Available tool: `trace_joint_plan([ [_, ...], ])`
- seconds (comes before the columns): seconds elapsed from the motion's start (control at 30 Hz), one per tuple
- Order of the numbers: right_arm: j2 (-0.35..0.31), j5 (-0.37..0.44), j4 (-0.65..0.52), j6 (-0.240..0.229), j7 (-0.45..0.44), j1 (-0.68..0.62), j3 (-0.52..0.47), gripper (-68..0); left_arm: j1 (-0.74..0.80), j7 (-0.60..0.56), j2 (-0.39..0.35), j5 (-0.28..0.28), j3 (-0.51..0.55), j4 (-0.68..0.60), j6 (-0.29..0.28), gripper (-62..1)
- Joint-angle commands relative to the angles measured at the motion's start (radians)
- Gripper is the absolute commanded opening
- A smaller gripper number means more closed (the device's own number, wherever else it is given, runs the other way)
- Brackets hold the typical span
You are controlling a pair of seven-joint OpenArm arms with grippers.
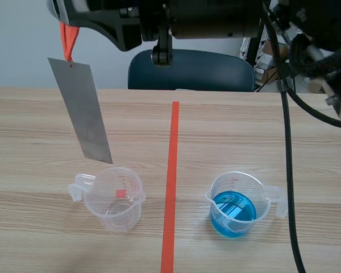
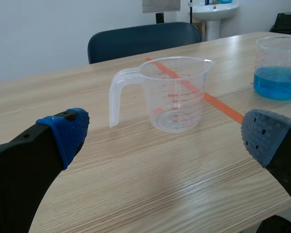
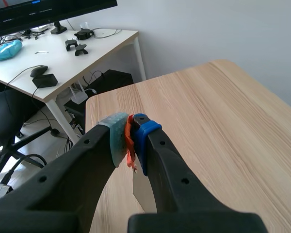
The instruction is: Do the redox reaction experiment. put the plate into the left beaker
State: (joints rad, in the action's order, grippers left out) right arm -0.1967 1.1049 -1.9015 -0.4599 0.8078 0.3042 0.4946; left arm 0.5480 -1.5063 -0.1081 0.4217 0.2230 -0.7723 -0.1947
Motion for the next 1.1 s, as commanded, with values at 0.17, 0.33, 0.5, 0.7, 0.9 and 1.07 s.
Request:
trace_joint_plan([
  [0.17, 0.000, -0.030, 0.072, -0.004, -0.048, 0.019, 0.022, -67.1, 0.000, -0.021, -0.009, -0.006, 0.002, -0.020, -0.002, 1.4],
  [0.33, 0.000, -0.031, 0.105, -0.008, -0.056, 0.019, 0.022, -67.1, 0.000, -0.019, -0.009, -0.006, 0.002, -0.020, -0.002, 1.4],
  [0.5, 0.000, -0.032, 0.129, -0.012, -0.060, 0.019, 0.022, -67.1, 0.000, -0.019, -0.009, -0.006, 0.002, -0.020, -0.002, 1.4],
  [0.7, 0.000, -0.032, 0.159, -0.012, -0.063, 0.019, 0.023, -67.1, 0.000, -0.011, -0.009, -0.006, 0.002, -0.020, -0.002, 1.4],
  [0.9, 0.000, -0.032, 0.190, -0.032, -0.063, 0.019, 0.024, -67.1, 0.000, -0.011, -0.009, -0.006, 0.002, -0.020, -0.002, 1.4],
  [1.07, 0.000, -0.032, 0.209, -0.035, -0.063, 0.019, 0.024, -67.1, 0.000, 0.014, -0.009, -0.006, 0.002, -0.020, -0.002, 1.4],
])
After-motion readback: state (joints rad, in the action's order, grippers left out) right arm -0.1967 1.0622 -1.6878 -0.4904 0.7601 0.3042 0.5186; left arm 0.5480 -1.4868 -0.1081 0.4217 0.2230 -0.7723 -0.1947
